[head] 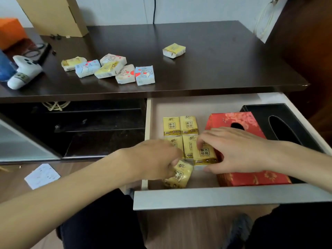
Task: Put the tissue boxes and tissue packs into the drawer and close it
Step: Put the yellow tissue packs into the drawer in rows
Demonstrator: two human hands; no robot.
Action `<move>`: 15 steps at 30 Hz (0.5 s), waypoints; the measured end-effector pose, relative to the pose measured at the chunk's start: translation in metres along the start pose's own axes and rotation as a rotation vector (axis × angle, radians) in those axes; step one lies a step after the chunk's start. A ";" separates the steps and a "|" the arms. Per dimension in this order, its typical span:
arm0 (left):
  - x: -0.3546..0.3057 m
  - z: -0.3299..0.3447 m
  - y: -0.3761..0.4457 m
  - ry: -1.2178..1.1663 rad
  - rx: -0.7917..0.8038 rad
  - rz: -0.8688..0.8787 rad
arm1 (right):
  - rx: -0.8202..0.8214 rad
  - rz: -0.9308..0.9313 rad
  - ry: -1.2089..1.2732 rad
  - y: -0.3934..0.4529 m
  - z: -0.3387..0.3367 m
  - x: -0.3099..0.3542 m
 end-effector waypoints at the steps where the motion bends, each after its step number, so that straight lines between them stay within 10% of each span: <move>1: -0.003 -0.003 0.000 0.009 -0.057 0.055 | 0.005 -0.019 -0.010 -0.003 0.003 0.001; 15: -0.015 0.008 -0.006 0.186 -0.221 0.255 | 0.098 -0.175 -0.002 0.000 0.022 0.022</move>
Point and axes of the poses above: each hand's wrist, its own y-axis towards the middle knuckle, its own z-axis out of the palm, x = y × z, the point moved 9 cm from there along y, towards the middle knuckle, and after that the axes turned 1 degree about -z, right-handed, at the moved point
